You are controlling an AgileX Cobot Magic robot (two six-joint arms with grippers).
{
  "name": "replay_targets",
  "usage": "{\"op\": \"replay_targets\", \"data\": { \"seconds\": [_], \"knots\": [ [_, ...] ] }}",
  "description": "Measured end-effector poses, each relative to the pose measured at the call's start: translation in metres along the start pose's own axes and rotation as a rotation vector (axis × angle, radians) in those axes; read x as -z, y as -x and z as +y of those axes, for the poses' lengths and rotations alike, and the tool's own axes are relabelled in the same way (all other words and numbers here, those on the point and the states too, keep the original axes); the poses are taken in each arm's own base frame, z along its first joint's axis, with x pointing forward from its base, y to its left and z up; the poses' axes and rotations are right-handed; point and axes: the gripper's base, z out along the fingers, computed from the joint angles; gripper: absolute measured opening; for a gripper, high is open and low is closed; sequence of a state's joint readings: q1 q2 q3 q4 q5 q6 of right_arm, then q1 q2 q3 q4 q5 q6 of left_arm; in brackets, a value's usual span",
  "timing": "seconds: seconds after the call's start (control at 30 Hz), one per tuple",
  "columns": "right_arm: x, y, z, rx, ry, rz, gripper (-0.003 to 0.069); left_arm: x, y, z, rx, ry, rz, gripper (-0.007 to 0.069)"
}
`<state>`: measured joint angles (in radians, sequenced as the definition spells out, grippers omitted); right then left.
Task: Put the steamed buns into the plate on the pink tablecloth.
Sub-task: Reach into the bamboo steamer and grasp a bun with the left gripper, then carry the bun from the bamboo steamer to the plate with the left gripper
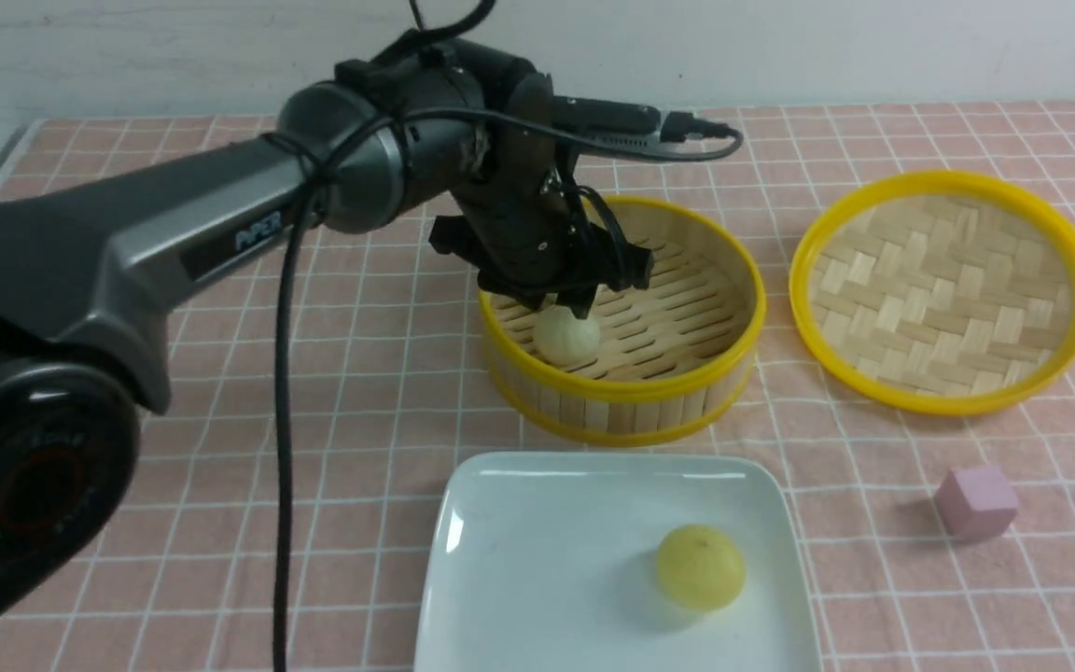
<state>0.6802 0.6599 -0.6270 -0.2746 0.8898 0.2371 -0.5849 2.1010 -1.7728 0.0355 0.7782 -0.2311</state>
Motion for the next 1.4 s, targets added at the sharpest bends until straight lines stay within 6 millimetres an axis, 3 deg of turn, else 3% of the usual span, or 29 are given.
{"op": "replay_targets", "data": {
  "seconds": [0.07,0.17,0.27,0.37,0.4,0.5,0.53,0.57,0.6,0.63,0.73,0.8,0.9,1.0,1.03,1.07,1.2,1.4],
  "knots": [
    [0.000,0.000,0.000,0.000,0.000,0.000,-0.0004,-0.010,-0.002,0.000,0.013,0.002,0.011,0.0303],
    [0.000,0.000,0.000,0.000,0.000,0.000,-0.0001,-0.024,-0.007,0.000,0.053,0.003,0.039,0.0169],
    [0.000,0.000,0.000,0.000,0.000,0.000,0.0000,-0.016,-0.006,0.000,0.063,0.003,0.041,0.0043],
    [0.000,0.000,0.000,0.000,0.000,-0.001,0.0000,0.003,-0.002,0.000,0.066,0.004,0.045,0.0027],
    [0.000,0.000,0.000,0.000,0.000,-0.001,0.0000,0.016,0.000,0.000,0.067,0.003,0.045,0.0026],
    [0.000,0.000,0.000,0.000,0.000,-0.001,0.0000,0.093,0.013,-0.002,0.042,-0.020,-0.034,0.0025],
    [0.000,0.000,0.000,0.000,0.000,-0.001,0.0000,0.093,0.013,-0.001,0.040,-0.019,-0.028,0.0025],
    [0.000,0.000,0.000,0.000,0.000,-0.001,0.0000,0.133,0.013,-0.001,0.027,-0.028,-0.062,0.0025],
    [0.000,0.000,0.000,0.000,0.000,-0.001,0.0000,0.142,0.013,-0.001,0.026,-0.031,-0.065,0.0025],
    [0.000,0.000,0.000,0.000,0.000,-0.001,0.0001,0.176,0.004,0.001,0.017,-0.035,-0.043,0.0025],
    [0.000,0.000,0.000,0.000,0.000,-0.002,0.0001,0.196,-0.012,0.005,0.000,-0.031,0.011,0.0025],
    [0.000,0.000,0.000,0.000,0.000,-0.002,0.0004,0.188,-0.032,0.006,0.009,-0.035,0.096,0.0025],
    [0.000,0.000,0.000,0.000,0.000,-0.002,0.0006,0.161,-0.056,0.005,0.047,-0.071,0.203,0.0025],
    [0.000,0.000,0.000,0.000,0.001,-0.002,0.0009,0.118,-0.084,-0.003,0.097,-0.147,0.269,0.0029],
    [0.000,0.000,0.000,0.000,0.001,-0.002,0.0010,0.113,-0.087,-0.005,0.100,-0.155,0.272,0.0030],
    [0.000,0.000,0.000,0.000,0.001,-0.002,0.0012,0.093,-0.100,-0.010,0.109,-0.179,0.272,0.0032],
    [0.000,0.000,0.000,0.000,0.001,-0.003,0.0015,0.065,-0.112,-0.014,0.133,-0.186,0.272,0.0044],
    [0.000,0.000,0.000,0.000,0.001,-0.003,0.0022,0.038,-0.118,-0.015,0.163,-0.179,0.296,0.0172]
  ]
}}
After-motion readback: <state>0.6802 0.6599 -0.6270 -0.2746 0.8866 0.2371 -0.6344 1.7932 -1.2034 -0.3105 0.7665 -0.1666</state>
